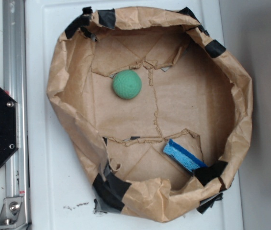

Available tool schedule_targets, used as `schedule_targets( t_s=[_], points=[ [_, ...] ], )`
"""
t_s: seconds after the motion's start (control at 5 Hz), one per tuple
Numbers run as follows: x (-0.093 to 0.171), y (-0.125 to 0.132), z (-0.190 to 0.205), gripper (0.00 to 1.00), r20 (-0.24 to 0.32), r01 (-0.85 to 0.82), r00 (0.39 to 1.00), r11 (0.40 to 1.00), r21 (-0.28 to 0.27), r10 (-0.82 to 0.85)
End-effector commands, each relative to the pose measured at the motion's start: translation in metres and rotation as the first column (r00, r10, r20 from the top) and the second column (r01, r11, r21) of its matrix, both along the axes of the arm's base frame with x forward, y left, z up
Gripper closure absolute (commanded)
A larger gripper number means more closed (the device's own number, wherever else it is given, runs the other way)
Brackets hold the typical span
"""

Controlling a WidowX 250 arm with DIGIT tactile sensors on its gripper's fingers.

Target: Grab the blue sponge.

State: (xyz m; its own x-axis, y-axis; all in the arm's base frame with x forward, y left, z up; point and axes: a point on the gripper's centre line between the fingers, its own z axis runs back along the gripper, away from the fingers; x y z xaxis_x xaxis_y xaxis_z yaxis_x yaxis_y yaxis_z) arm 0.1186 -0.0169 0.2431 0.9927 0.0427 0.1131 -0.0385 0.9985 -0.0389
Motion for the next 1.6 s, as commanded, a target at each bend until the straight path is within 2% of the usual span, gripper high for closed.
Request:
schedule_targets(
  t_s=[0.0, 0.2, 0.4, 0.6, 0.8, 1.0, 1.2, 1.4],
  points=[
    [0.000, 0.000, 0.000, 0.00, 0.000, 0.000, 1.000, 1.000, 0.000, 0.000],
    [0.050, 0.006, -0.018, 0.00, 0.106, 0.082, 0.991, 0.997, -0.009, -0.081],
    [0.101, 0.006, -0.036, 0.00, 0.117, 0.152, 0.981, 0.988, 0.031, -0.155],
    [0.136, 0.003, -0.067, 0.00, 0.089, 0.273, 0.958, 0.962, 0.016, -0.273],
    [0.149, 0.003, -0.102, 0.00, 0.041, 0.461, 0.885, 0.886, 0.045, -0.463],
    [0.158, 0.001, -0.124, 0.00, 0.066, 0.599, 0.796, 0.799, 0.055, -0.602],
    [0.174, 0.000, -0.140, 0.00, 0.047, 0.615, 0.784, 0.785, 0.070, -0.619],
    [0.179, -0.023, -0.157, 0.00, 0.070, 0.637, 0.764, 0.767, 0.070, -0.641]
  ],
)
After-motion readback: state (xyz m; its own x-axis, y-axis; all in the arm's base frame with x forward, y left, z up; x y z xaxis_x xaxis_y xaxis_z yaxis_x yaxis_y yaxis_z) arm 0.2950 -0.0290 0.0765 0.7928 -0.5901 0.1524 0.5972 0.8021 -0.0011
